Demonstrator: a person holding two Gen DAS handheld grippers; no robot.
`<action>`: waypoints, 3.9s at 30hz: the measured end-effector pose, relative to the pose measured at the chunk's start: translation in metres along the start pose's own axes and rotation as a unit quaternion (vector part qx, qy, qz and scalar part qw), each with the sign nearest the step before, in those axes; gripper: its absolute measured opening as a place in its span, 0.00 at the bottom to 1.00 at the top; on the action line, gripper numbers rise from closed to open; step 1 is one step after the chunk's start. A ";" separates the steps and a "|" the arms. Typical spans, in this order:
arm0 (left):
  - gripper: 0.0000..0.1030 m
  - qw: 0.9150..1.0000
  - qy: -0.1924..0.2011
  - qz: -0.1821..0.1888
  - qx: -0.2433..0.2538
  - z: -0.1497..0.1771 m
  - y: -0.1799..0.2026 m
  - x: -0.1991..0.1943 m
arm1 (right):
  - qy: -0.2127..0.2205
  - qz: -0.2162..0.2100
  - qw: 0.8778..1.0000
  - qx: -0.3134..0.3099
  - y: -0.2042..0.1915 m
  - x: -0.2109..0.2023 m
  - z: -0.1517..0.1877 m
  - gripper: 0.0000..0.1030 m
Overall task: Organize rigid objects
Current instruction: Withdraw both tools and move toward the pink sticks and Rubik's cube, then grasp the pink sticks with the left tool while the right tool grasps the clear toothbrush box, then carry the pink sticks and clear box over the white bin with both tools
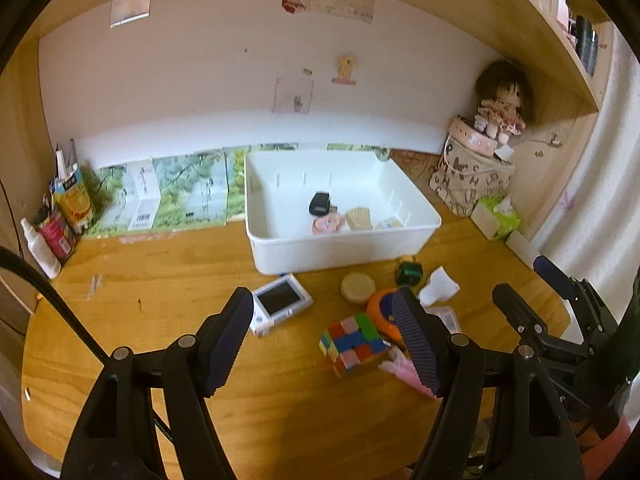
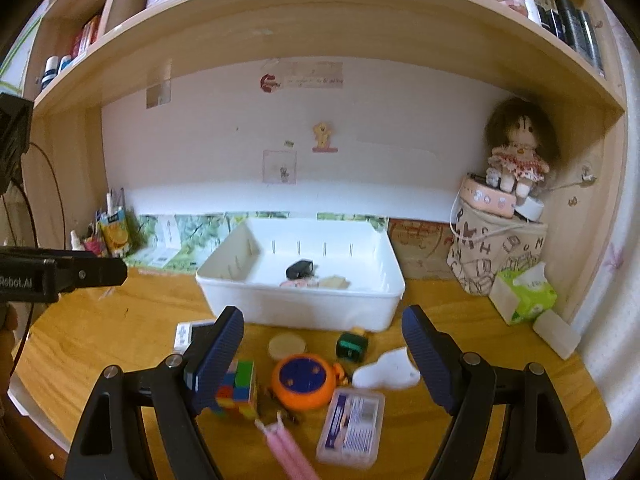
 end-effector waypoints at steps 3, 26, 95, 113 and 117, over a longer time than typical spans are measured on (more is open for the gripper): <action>0.73 1.000 -0.015 -0.001 -0.002 0.010 0.003 0.004 | -0.013 0.001 1.000 -0.002 -0.001 -0.003 0.014 0.80; 0.74 0.977 -0.182 0.023 -0.112 0.074 0.015 0.078 | -0.134 0.008 0.989 -0.063 0.010 0.023 0.099 0.80; 0.28 0.870 -0.236 -0.040 -0.432 0.121 0.039 0.166 | -0.185 -0.332 0.871 -0.311 0.005 0.135 0.108 0.89; 0.28 0.888 -0.204 -0.046 -0.410 0.105 0.034 0.117 | -0.170 -0.328 0.884 -0.286 0.015 0.118 0.096 0.89; 0.28 0.899 -0.189 -0.052 -0.390 0.092 0.041 0.106 | -0.159 -0.326 0.888 -0.282 0.017 0.109 0.091 0.89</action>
Point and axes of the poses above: each gripper's, at about its wrist camera, not at the fingertips, and x roughly the way its jaws point, y to its right, z to its underside, the point moved 4 cm from there along x, roughly the way its jaws point, and after that the axes turned 7 degrees about z, right-handed, at the moved point
